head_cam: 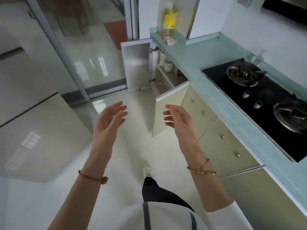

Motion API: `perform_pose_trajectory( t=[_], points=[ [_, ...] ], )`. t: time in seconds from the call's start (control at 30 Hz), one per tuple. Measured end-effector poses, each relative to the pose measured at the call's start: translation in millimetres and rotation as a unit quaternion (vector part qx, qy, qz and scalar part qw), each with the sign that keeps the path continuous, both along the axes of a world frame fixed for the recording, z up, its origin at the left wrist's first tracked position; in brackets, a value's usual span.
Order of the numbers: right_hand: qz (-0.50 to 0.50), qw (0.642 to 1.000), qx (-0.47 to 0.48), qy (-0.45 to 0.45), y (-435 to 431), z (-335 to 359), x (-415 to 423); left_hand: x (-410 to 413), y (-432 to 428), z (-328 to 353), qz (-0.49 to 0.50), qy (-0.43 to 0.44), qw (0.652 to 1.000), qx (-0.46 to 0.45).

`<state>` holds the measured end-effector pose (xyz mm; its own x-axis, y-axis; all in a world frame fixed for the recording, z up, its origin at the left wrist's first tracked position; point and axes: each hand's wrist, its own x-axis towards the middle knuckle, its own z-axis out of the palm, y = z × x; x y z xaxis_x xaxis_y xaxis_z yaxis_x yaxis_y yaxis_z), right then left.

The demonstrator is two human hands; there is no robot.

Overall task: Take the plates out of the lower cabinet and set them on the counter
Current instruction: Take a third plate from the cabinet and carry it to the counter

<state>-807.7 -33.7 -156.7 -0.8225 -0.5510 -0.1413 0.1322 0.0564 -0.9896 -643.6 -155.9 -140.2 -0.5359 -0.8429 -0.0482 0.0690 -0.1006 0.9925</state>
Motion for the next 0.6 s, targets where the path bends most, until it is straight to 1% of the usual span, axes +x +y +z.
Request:
perform_pose_trajectory(
  t=[0.23,0.33,0.6],
  points=[
    [0.059,0.998,0.011,0.030,-114.1,11.2,-88.5,-77.7,-97.2,15.6,0.045,0.003,0.999,-0.011],
    [0.081,0.996,0.014,0.028,-158.6,14.3,-118.4,-102.2,-133.6,20.0,0.064,0.003,0.998,-0.008],
    [0.090,0.995,0.036,0.032,-267.5,3.4,-172.1,-153.3,-242.3,7.3,0.088,-0.015,0.996,-0.001]
  ],
)
